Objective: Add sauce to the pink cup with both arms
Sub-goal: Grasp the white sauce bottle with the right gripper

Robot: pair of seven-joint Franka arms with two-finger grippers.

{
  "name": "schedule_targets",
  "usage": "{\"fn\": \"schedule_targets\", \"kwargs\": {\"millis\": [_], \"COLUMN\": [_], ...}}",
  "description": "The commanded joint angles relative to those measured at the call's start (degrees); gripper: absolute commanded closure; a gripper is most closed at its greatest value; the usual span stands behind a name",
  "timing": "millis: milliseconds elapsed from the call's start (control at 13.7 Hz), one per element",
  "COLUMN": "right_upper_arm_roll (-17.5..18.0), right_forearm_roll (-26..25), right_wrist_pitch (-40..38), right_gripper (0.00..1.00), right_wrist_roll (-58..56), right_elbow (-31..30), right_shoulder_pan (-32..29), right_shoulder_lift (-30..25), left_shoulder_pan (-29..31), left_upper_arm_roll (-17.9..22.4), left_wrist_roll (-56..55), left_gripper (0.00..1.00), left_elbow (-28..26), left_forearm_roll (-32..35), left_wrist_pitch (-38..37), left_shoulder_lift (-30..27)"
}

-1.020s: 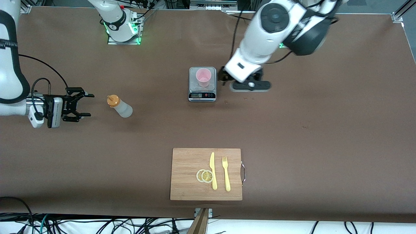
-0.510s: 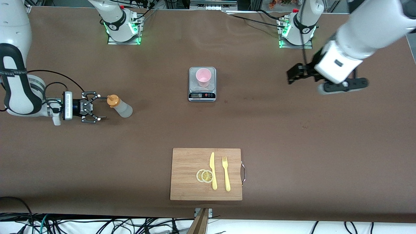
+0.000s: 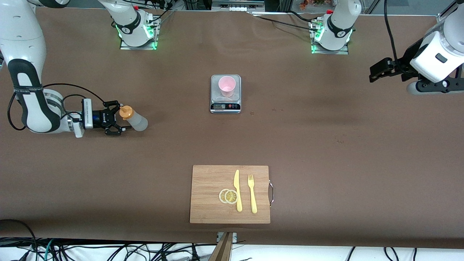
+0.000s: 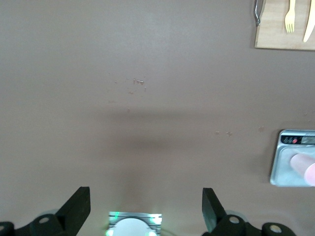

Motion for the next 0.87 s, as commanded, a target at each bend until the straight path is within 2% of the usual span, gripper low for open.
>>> {"fn": "schedule_targets", "kwargs": {"millis": [0, 219, 292, 364, 437, 510, 656, 802], "right_upper_arm_roll": [1.5, 2.1, 2.0, 2.0, 2.0, 2.0, 2.0, 2.0], "right_forearm_roll": [1.1, 1.0, 0.5, 0.0, -0.3, -0.4, -0.9, -1.9], "right_wrist_pitch": [-0.2, -0.2, -0.2, -0.2, -0.2, -0.2, -0.2, -0.3], "right_gripper": [0.0, 0.01, 0.07, 0.31, 0.38, 0.49, 0.83, 0.97], "right_wrist_roll": [-1.3, 0.7, 1.3, 1.4, 1.4, 2.1, 2.7, 5.5], "right_elbow": [1.3, 1.7, 2.1, 3.3, 3.8, 3.8, 3.8, 4.2], "right_shoulder_pan": [0.4, 1.1, 1.1, 1.1, 1.1, 1.1, 1.2, 1.2], "right_shoulder_lift": [1.4, 1.8, 1.8, 1.8, 1.9, 2.0, 2.2, 2.0], "left_shoulder_pan": [3.0, 3.6, 4.3, 5.2, 5.3, 5.2, 5.0, 4.6], "left_upper_arm_roll": [-0.7, -0.7, -0.7, -0.7, -0.7, -0.7, -0.8, -0.9], "left_wrist_roll": [6.3, 6.3, 6.3, 6.4, 6.5, 6.5, 6.4, 6.4], "left_gripper": [0.0, 0.0, 0.0, 0.0, 0.0, 0.0, 0.0, 0.0], "left_elbow": [-1.2, -1.3, -1.3, -1.2, -0.6, -0.4, -0.3, -0.3], "left_forearm_roll": [1.0, 0.8, 0.8, 0.7, 0.7, 0.8, 0.9, 1.0], "left_wrist_pitch": [-0.5, -0.2, -0.2, -0.2, -0.3, -0.3, -0.3, -0.3], "left_shoulder_lift": [0.1, 0.6, 0.6, 0.9, 1.5, 1.8, 1.9, 1.9]}}
